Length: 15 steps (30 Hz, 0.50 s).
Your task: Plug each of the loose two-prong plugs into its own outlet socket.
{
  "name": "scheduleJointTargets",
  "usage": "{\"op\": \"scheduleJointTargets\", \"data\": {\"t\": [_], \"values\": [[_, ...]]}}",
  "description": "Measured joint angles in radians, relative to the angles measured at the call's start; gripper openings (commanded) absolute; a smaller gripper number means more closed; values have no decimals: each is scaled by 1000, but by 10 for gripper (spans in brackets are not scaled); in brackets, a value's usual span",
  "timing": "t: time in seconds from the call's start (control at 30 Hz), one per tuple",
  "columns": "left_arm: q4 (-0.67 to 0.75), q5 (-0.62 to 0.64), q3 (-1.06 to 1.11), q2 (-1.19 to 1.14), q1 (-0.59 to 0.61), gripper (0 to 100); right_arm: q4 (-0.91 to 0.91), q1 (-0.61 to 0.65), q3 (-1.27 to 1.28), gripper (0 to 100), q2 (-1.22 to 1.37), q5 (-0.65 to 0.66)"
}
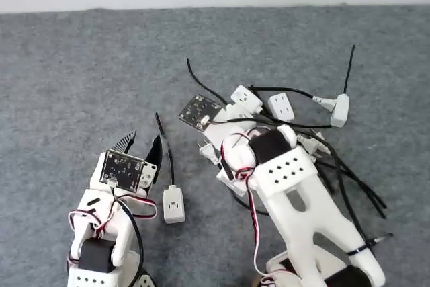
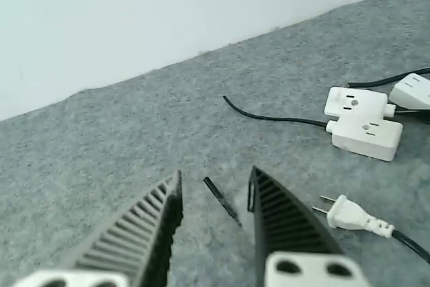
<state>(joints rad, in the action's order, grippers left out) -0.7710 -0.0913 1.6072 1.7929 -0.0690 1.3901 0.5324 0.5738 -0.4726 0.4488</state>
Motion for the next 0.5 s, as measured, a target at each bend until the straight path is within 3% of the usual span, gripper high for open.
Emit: {"op": "scheduleJointTargets", "data": {"t": [0.23, 0.5], "values": [[0, 0, 0, 0, 0, 170, -236, -2, 130, 219, 5, 0], [6, 0, 2, 0, 8, 170, -506, -2, 133, 219, 215, -123]]}}
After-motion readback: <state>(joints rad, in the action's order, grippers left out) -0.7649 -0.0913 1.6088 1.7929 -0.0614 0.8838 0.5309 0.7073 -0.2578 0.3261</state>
